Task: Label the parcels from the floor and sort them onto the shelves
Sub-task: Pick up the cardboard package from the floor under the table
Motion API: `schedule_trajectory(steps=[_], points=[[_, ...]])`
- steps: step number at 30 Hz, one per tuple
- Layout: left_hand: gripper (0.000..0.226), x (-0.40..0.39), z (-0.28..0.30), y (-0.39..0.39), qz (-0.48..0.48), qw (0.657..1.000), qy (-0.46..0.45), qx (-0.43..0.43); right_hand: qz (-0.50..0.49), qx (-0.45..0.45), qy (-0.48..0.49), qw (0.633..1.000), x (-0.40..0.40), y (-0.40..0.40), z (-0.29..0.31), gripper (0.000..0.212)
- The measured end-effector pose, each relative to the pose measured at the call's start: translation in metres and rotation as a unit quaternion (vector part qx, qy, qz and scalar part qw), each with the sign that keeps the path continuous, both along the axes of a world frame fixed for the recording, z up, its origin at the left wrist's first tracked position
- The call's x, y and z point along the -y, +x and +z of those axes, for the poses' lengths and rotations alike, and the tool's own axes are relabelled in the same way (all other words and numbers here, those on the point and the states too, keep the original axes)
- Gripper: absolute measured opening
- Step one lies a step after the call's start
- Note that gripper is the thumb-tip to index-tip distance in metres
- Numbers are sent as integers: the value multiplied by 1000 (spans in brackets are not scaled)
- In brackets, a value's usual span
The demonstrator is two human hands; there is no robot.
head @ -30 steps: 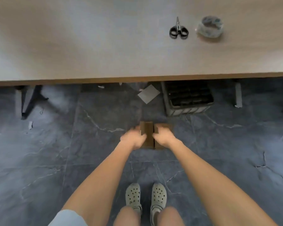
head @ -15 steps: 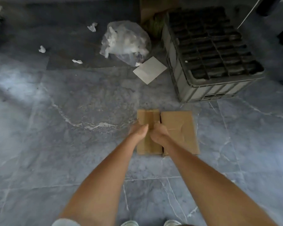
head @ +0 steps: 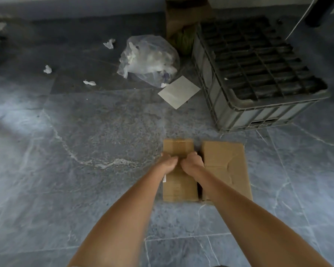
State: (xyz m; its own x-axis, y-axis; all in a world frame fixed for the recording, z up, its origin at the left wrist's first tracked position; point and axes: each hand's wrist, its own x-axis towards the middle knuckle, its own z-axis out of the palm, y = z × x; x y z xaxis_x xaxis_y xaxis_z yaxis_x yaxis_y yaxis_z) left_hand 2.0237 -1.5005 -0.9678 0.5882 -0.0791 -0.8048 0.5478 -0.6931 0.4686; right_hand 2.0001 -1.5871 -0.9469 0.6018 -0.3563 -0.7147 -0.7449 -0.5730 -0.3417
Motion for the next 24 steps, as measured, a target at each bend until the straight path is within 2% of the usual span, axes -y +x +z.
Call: schedule_trajectory(steps=[2, 5, 9, 14, 19, 22, 24], points=[[70, -4, 23, 0, 32, 999, -12, 18, 0, 21, -4, 1000, -5, -1, 22, 56], [65, -15, 92, -9, 44, 998, 1, 47, 2, 32, -1, 999, -13, -12, 84, 55], [74, -28, 211, -29, 27, 998, 19, 48, -27, 50, 8, 998, -19, -32, 194, 56], [66, -42, 363, -58, -2, 998, 21, 63, -98, 72, 8, 993, -19, -58, 341, 44], [63, -58, 507, -92, 5, 998, 11, 56, -184, 146, 50, 971, -22, -100, 483, 36], [68, -63, 577, -121, 39, 998, -8, 42, -222, 192, 89, 952, -20, -134, 552, 34], [63, -63, 614, -139, 53, 997, -30, 48, -239, 206, 107, 943, -18, -156, 589, 33]])
